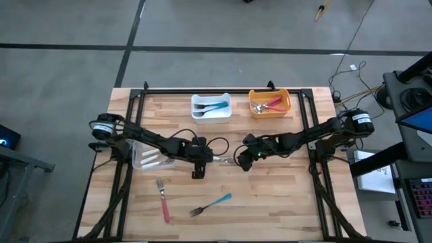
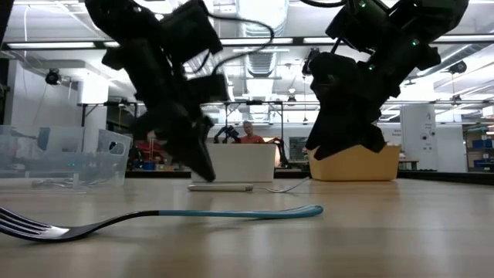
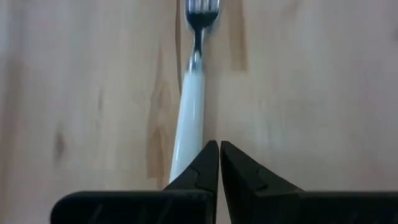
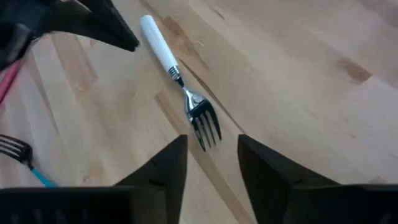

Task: Sort silverware by color (type)
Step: Put the white fork into the transparent bin

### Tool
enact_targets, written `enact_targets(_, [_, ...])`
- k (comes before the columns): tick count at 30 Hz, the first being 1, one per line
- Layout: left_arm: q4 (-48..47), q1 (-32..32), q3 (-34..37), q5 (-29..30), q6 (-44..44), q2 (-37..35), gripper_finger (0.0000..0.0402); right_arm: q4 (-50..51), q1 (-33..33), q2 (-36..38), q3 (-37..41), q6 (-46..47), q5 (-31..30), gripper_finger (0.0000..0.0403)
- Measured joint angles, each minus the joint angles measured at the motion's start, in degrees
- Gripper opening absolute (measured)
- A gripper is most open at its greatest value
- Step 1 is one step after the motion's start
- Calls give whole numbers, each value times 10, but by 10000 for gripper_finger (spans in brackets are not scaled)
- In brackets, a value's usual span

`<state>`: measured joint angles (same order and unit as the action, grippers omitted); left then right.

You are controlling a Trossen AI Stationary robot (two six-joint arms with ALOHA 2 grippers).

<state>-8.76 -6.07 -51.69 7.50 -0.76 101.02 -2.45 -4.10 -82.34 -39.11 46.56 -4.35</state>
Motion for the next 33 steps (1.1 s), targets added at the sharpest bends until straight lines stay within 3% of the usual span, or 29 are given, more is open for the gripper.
enact_targets(6, [2, 2, -2, 52, 30, -15, 0, -8, -4, -21, 0, 35, 1, 176])
enact_targets(12, [1, 5, 8, 55, 33, 0, 0, -56, -4, -67, 0, 47, 4, 199])
enact_targets(23, [28, 5, 23, 57, 13, 9, 0, -179, -3, -142, 0, 67, 32, 201])
enact_targets(33, [34, 5, 24, 57, -2, 10, 0, -195, -1, -153, -1, 70, 27, 175])
